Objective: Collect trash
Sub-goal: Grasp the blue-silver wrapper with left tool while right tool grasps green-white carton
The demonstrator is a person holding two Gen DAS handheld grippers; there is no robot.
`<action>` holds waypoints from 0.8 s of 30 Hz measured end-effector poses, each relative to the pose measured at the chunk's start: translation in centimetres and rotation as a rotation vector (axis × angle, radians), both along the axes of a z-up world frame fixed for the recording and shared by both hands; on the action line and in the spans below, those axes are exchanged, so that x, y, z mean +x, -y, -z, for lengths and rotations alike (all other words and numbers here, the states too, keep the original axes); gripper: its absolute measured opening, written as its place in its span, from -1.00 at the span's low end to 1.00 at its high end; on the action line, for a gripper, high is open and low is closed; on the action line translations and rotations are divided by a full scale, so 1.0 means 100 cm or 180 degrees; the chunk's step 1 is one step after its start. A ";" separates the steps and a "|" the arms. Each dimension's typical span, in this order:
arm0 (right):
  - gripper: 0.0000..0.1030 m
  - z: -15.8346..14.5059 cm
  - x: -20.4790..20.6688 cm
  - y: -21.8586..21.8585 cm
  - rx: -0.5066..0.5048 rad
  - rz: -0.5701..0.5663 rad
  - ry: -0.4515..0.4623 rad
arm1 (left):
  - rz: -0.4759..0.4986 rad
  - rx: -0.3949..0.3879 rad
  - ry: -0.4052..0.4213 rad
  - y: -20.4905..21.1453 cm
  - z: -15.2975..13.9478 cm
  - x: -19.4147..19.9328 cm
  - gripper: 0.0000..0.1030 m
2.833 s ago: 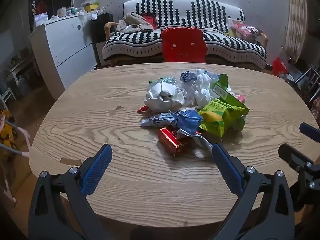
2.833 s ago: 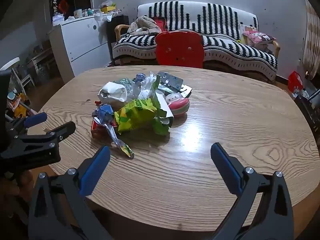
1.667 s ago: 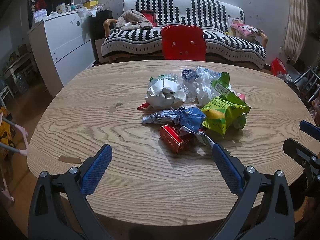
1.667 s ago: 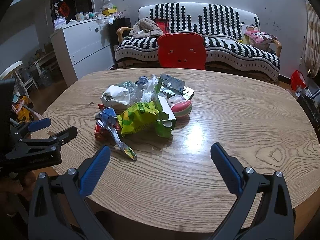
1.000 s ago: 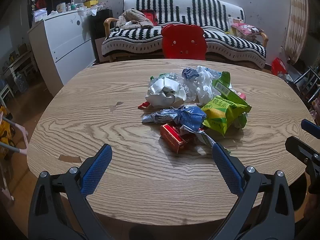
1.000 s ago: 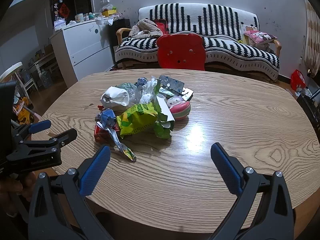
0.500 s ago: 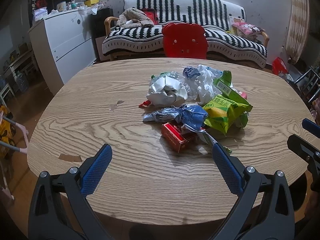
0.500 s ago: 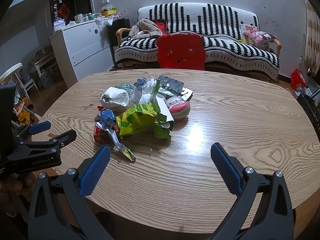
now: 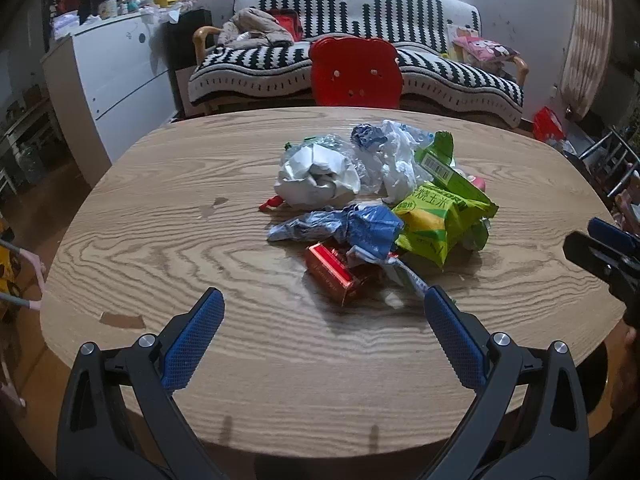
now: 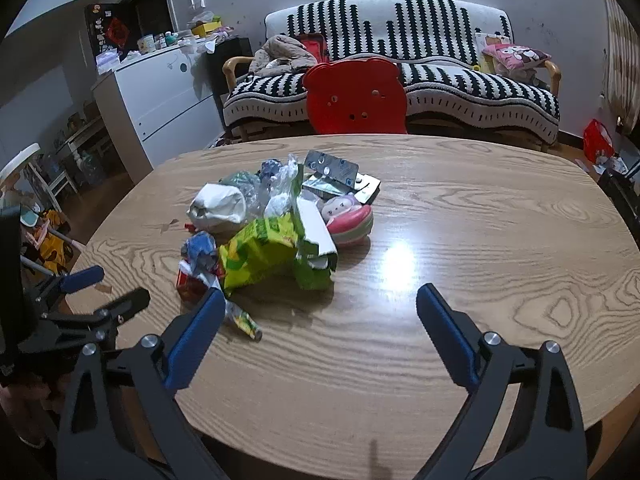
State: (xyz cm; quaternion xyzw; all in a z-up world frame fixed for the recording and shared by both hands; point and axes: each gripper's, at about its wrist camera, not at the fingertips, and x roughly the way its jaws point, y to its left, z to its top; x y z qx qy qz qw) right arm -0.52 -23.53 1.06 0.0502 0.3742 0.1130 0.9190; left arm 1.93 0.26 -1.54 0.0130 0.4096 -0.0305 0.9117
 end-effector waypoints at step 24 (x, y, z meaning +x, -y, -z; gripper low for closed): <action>-0.29 0.066 0.115 0.012 0.1257 0.0062 -0.0994 | -0.0014 -0.0190 -0.0360 0.017 0.037 0.090 -0.21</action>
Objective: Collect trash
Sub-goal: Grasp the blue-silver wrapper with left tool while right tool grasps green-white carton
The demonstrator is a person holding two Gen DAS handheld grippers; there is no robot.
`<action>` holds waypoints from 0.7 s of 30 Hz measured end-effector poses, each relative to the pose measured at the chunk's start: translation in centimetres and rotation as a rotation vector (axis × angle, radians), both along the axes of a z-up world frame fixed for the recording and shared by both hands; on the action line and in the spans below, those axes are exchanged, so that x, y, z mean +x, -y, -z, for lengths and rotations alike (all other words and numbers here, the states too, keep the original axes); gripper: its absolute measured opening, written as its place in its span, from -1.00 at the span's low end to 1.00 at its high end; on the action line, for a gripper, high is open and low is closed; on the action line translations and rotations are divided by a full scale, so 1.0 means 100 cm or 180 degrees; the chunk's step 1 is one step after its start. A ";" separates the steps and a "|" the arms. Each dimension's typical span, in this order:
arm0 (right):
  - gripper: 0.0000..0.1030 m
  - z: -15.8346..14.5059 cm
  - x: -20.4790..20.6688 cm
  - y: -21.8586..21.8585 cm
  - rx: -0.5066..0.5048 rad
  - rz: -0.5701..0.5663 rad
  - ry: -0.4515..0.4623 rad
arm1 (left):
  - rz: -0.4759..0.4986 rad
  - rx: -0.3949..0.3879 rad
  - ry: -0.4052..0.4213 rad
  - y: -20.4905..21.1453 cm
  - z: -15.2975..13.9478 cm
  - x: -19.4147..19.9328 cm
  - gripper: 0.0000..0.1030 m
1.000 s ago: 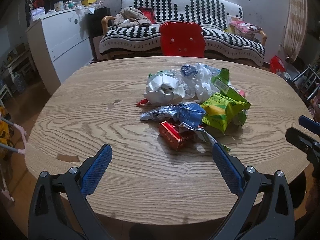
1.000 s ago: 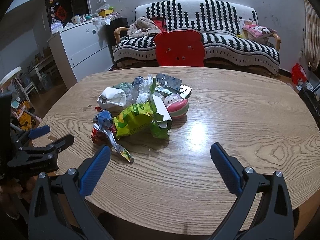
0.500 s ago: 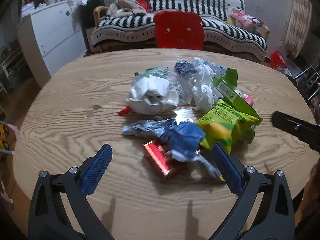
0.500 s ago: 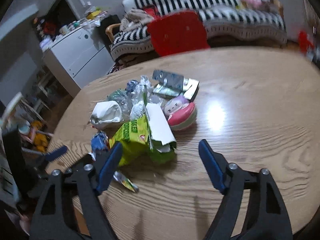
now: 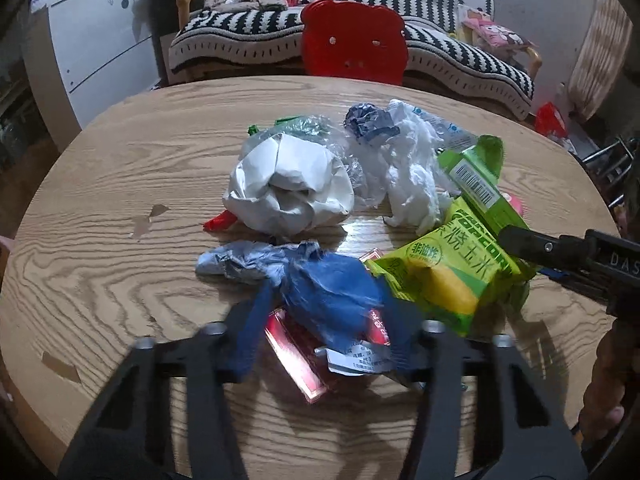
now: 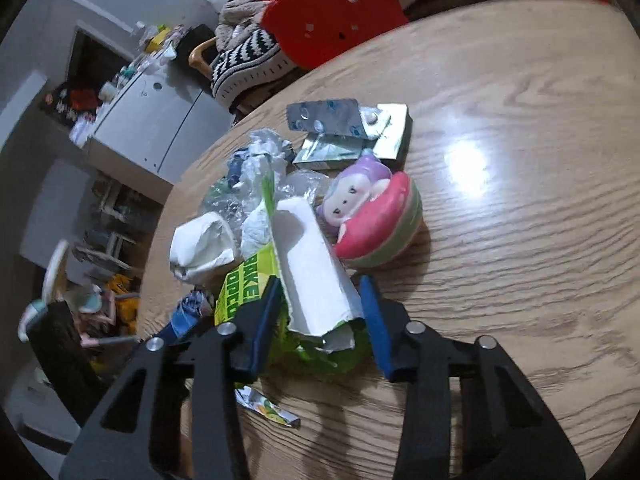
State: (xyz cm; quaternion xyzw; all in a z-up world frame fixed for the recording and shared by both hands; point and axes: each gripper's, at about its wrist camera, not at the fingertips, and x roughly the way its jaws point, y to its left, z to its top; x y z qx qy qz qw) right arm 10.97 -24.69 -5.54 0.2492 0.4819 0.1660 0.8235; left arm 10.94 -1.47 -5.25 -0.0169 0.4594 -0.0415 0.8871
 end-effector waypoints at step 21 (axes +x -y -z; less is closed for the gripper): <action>-0.49 -0.026 -0.047 0.034 -0.0320 0.0106 0.0356 | 0.0177 0.0050 0.0337 0.015 -0.037 -0.043 -0.48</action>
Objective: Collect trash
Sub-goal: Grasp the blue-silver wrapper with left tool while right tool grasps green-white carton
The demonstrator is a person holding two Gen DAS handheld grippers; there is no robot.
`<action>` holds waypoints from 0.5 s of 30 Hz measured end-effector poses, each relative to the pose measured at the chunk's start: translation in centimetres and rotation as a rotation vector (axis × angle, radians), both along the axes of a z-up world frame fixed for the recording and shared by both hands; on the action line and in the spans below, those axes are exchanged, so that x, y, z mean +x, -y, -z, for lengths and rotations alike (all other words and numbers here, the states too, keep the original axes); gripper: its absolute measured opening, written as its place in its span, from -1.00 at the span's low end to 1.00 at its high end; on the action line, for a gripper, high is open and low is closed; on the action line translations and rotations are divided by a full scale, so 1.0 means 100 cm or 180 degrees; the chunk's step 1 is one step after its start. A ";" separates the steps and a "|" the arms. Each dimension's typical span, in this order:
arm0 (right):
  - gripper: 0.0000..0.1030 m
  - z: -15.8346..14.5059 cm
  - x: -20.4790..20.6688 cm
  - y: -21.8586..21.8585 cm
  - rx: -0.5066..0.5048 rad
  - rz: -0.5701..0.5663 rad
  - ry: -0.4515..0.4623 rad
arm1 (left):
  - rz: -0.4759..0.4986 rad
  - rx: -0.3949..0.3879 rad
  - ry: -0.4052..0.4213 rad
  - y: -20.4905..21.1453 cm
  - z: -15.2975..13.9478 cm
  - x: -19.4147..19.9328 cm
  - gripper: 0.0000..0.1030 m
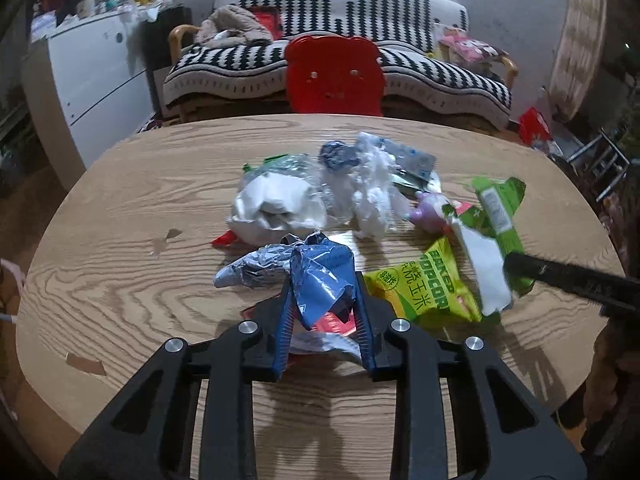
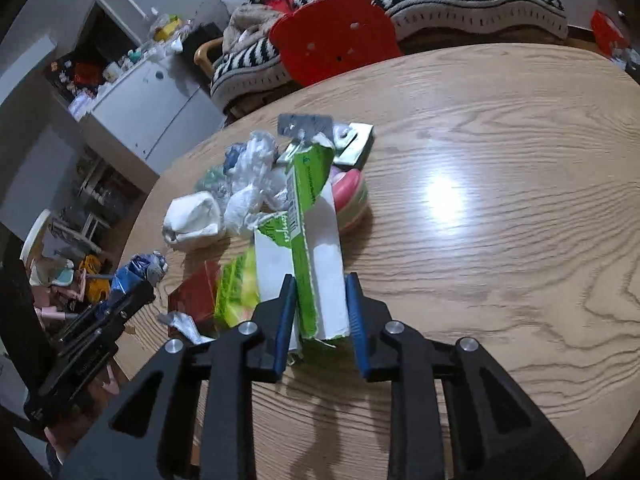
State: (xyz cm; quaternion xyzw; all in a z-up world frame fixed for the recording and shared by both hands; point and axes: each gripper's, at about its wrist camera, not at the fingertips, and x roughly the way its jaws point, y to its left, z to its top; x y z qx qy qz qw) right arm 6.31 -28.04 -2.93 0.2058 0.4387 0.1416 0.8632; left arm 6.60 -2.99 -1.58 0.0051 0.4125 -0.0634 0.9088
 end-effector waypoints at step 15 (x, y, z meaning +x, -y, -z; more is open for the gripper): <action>-0.49 0.005 -0.020 0.034 0.0008 0.0033 -0.0067 | 0.0277 -0.0004 0.0101 0.045 -0.009 -0.009 -0.48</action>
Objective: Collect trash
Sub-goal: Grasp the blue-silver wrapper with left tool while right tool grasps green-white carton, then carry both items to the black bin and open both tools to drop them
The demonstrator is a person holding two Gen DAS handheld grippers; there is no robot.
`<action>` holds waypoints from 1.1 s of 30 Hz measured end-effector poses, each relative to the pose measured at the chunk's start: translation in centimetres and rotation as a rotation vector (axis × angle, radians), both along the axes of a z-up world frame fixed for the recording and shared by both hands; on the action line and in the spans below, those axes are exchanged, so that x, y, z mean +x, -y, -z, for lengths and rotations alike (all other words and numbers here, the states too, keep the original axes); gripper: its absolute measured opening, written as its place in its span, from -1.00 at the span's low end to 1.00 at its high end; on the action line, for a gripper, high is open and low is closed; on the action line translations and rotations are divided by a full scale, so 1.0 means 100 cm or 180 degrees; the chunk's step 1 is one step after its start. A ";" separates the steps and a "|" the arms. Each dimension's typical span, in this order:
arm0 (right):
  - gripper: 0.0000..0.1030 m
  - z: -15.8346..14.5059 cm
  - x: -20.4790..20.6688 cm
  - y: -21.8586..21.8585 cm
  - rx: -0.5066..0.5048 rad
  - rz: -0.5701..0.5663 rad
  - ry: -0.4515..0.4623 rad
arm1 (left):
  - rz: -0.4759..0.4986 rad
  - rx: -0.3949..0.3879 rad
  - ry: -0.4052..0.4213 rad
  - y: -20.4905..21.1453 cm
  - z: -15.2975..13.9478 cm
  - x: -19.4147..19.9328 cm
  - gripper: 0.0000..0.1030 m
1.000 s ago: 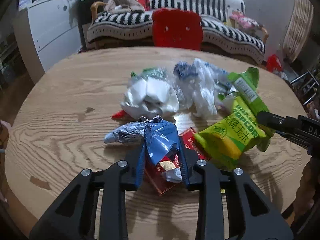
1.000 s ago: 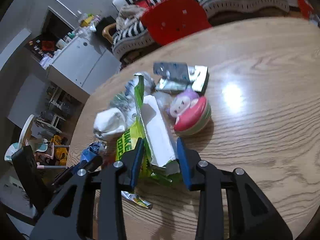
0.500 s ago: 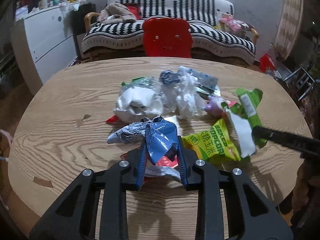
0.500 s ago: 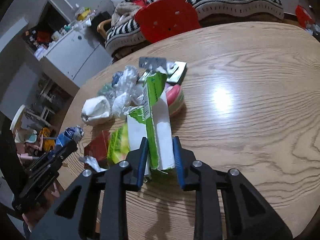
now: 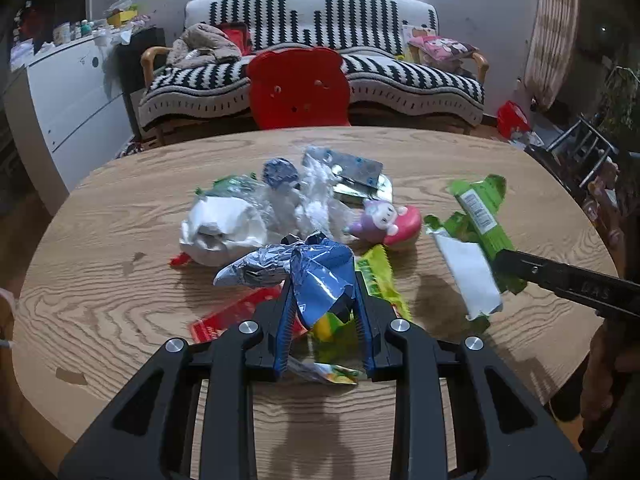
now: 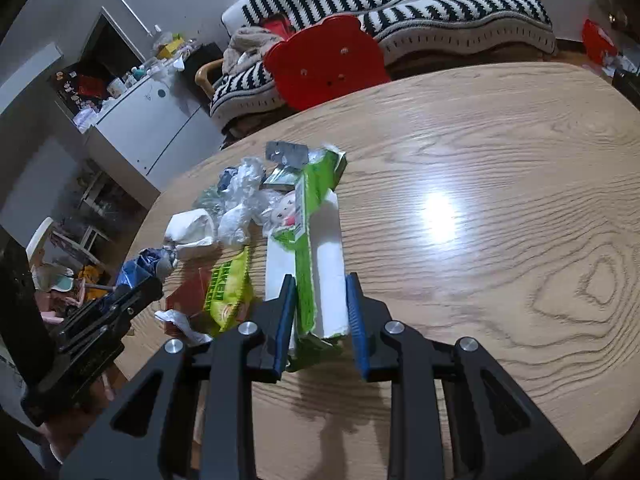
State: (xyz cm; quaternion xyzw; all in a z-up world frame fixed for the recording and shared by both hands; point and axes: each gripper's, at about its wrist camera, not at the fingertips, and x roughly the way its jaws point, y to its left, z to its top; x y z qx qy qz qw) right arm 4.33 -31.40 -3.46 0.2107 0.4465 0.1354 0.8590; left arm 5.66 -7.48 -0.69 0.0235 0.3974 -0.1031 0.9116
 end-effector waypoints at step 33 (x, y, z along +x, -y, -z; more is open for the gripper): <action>-0.50 -0.073 -0.193 0.182 -0.1245 0.0918 0.0483 | 0.1463 -0.0374 -0.0256 0.180 0.000 -0.075 -0.48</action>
